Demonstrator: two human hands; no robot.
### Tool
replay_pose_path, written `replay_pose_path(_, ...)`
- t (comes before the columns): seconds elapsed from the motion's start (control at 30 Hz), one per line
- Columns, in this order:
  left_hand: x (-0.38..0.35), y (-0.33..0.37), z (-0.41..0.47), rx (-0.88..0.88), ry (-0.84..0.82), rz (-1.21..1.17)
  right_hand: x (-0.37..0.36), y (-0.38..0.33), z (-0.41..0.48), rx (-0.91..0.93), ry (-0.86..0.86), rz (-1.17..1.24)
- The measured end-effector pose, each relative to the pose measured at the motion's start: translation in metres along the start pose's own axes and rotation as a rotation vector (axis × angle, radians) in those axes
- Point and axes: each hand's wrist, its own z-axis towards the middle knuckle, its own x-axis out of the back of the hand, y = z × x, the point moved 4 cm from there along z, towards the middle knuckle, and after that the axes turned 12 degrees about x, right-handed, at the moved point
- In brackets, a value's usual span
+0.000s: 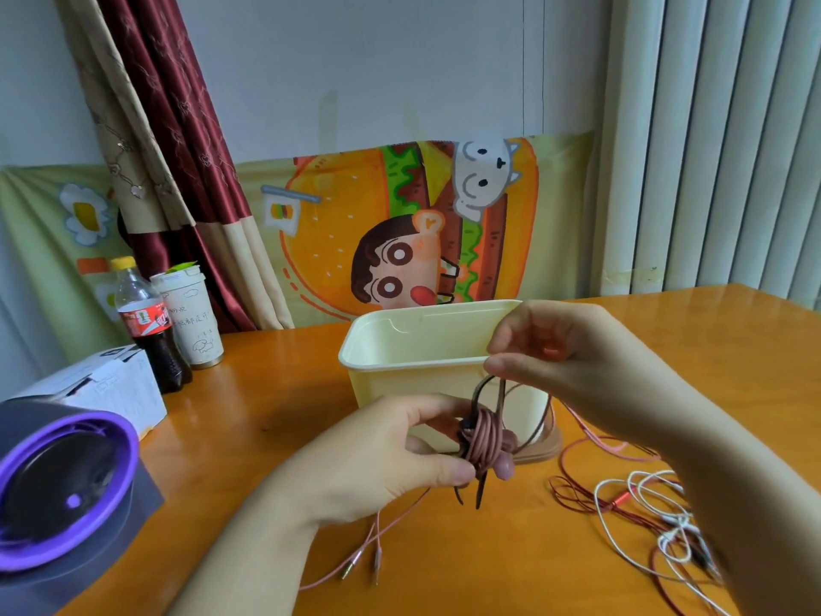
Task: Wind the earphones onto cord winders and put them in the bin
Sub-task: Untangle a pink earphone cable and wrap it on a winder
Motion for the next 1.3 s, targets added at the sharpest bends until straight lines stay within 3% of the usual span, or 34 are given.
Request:
replay_pose_path(0.2, 0.002, 0.002, -0.001, -0.076, -0.024, -0.062, -0.007, 0.02, -0.001, -0.091, 0.073, 0.417)
replay_pose_path(0.4, 0.007, 0.004, 0.001, -0.165, 0.08, -0.199, -0.036, 0.045, -0.007, -0.257, 0.04, 0.679)
replay_pose_path(0.47, 0.011, 0.004, 0.003, -0.192, 0.135, -0.345, -0.042, 0.044, -0.008, -0.29, 0.07, 0.609)
replay_pose_path(0.57, 0.009, 0.006, 0.006, -0.179, 0.118, -0.698, -0.048, 0.036, -0.008, -0.262, 0.126, 0.316)
replay_pose_path(0.77, 0.007, 0.001, 0.014, -0.122, 0.101, -1.19, -0.056, 0.022, -0.006, -0.127, -0.009, -0.075)
replay_pose_path(1.1, 0.008, -0.003, 0.013, -0.047, 0.128, -1.302, -0.058, 0.023, -0.006, -0.199, -0.301, -0.304)
replay_pose_path(1.3, 0.008, -0.004, 0.014, -0.111, -0.078, -1.343, -0.058, 0.007, -0.005, -0.16, -0.311, -0.353)
